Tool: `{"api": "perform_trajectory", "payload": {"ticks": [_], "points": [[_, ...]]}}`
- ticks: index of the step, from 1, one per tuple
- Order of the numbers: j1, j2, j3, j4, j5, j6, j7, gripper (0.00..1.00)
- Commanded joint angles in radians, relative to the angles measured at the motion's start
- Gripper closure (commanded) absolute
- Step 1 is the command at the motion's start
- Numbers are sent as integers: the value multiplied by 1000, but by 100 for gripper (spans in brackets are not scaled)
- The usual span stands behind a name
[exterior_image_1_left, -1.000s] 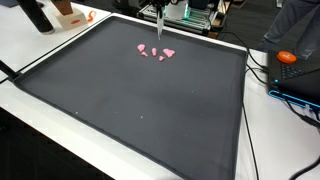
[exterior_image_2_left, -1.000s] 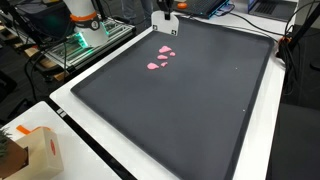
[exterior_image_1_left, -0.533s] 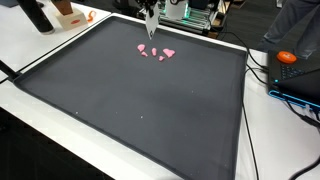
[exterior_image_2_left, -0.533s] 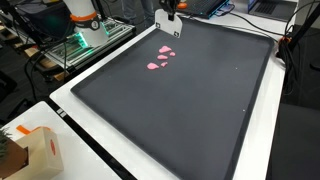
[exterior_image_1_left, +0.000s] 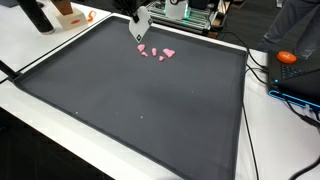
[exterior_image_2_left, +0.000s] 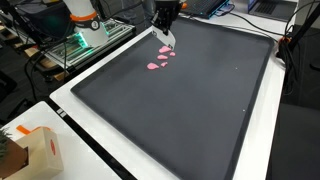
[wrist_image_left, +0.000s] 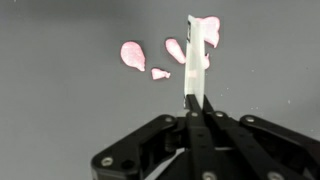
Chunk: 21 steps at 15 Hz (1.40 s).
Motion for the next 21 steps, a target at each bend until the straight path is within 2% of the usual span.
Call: {"api": "perform_trajectory", "payload": {"ticks": [1, 9, 21], "points": [[-47, 44, -29, 24, 75, -35, -10, 99], [-125, 97, -72, -8, 189, -5, 2, 99], [-163, 89, -104, -91, 231, 74, 23, 99]]}}
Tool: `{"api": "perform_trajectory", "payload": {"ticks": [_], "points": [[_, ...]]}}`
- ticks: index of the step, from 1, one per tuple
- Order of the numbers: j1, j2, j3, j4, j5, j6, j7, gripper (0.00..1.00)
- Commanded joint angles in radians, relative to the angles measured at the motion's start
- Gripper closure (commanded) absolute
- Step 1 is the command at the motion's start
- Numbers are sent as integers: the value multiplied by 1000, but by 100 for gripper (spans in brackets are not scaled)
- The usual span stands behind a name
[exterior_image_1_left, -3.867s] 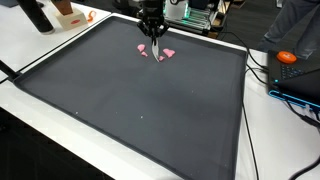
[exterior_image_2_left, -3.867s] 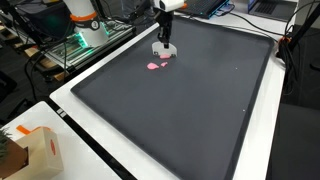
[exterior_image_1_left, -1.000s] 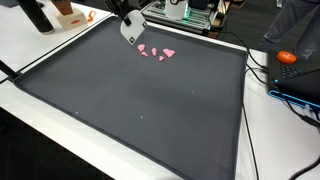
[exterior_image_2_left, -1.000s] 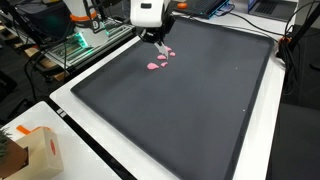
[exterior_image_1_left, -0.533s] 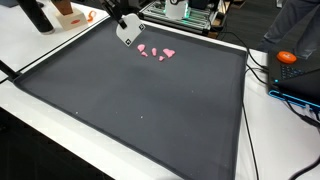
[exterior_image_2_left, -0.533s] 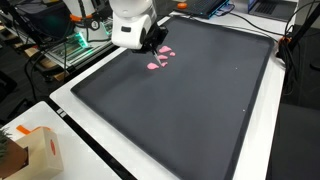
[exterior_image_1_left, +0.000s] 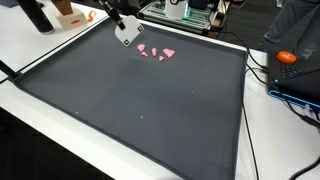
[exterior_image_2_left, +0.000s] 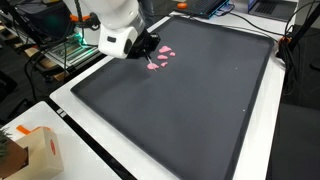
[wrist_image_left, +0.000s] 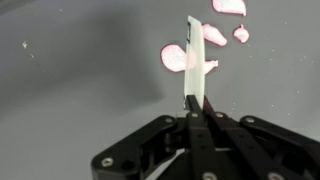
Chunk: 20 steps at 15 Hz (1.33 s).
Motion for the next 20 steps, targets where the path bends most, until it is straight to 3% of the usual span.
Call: {"api": "perform_trajectory", "payload": {"ticks": [1, 13, 20], "points": [[-6, -20, -6, -44, 31, 46, 9, 99], [38, -3, 23, -23, -27, 68, 24, 99], [106, 14, 50, 13, -153, 40, 119, 99]]}}
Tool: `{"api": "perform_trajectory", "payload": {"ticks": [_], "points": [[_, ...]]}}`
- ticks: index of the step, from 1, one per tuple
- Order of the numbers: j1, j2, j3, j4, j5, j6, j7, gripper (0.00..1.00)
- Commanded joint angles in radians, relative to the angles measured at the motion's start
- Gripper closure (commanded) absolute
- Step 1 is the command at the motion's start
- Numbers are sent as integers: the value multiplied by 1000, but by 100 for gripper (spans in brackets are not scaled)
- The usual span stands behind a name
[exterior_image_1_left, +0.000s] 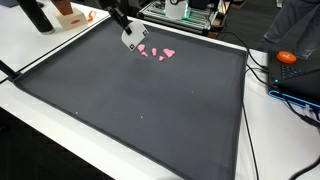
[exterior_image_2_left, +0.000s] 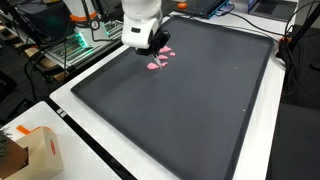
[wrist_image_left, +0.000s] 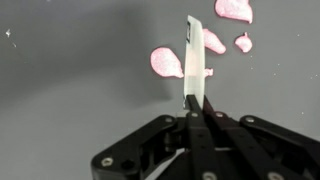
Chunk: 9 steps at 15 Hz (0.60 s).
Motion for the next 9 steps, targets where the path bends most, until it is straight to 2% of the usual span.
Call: {"api": "perform_trajectory", "payload": {"ticks": [1, 9], "points": [[36, 15, 16, 26, -81, -19, 73, 99], [130, 46, 63, 103, -253, -93, 180, 99]]}}
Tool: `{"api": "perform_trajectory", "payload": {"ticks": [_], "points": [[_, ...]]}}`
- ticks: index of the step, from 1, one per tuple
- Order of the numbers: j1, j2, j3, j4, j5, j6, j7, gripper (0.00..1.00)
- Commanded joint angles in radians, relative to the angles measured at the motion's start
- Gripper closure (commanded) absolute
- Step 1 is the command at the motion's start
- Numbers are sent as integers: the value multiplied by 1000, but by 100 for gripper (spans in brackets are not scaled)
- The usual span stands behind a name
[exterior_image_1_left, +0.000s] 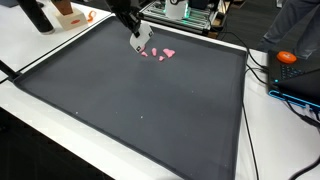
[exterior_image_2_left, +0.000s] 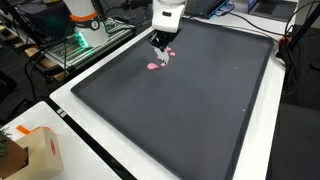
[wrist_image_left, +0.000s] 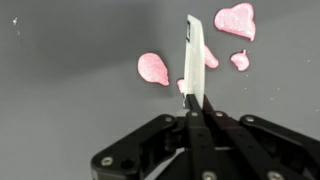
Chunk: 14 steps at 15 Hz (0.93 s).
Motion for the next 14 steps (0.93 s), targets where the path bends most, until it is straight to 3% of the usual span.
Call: {"api": "perform_trajectory", "payload": {"ticks": [1, 14], "points": [[43, 30, 20, 60, -95, -77, 64, 99], [218, 165, 115, 239, -321, -285, 104, 99]]}}
